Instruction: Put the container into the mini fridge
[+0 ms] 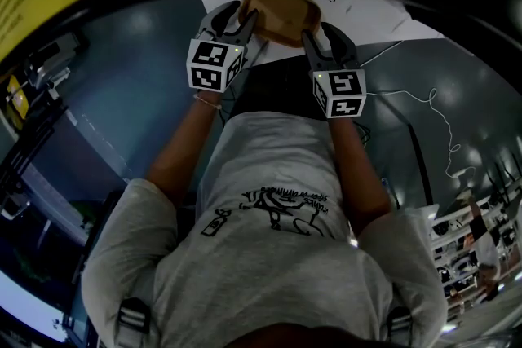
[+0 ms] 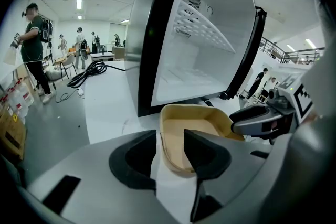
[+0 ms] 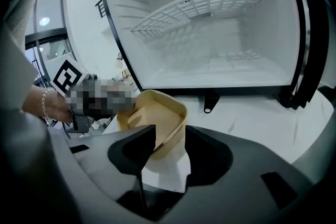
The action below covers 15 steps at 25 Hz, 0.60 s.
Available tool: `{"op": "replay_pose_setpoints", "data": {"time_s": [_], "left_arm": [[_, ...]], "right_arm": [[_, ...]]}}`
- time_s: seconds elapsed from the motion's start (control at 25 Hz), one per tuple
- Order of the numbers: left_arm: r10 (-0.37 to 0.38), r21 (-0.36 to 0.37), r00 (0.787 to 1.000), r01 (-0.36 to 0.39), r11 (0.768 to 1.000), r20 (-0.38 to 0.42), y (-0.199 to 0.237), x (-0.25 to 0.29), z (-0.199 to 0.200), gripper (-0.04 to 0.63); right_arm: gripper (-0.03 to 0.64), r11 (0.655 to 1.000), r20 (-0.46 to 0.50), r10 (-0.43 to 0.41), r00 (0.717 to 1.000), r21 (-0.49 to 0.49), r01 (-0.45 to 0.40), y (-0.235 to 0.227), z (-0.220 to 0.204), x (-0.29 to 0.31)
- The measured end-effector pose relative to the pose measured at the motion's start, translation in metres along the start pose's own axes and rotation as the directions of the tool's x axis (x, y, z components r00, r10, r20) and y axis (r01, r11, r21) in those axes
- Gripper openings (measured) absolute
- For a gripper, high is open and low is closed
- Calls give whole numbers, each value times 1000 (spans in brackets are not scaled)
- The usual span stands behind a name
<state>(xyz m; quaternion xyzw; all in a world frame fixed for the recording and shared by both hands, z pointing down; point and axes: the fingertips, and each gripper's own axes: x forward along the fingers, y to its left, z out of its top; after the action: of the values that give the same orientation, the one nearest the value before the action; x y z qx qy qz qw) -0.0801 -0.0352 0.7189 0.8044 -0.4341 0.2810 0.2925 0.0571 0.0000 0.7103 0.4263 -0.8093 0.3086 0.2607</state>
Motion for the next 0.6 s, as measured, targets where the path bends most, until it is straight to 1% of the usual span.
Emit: {"op": "replay_pose_setpoints", "data": {"time_s": [0.24,0.48,0.6], "left_arm": [[-26,-37,1000,26,999,0,-5,3,0,163],[-47,-45,999,47,998,-11,-13,1,-3,163],[-55,-66,998,54,996,-8,-17,0,-3,163]], "right_arm": [[169,1000,-7,11,1000,4,-11,2,0,2],[169,1000,-1,6,1000,13,-6,0,3,0],[169,1000,5,2,1000,16,-2,-2,4,-3]]}}
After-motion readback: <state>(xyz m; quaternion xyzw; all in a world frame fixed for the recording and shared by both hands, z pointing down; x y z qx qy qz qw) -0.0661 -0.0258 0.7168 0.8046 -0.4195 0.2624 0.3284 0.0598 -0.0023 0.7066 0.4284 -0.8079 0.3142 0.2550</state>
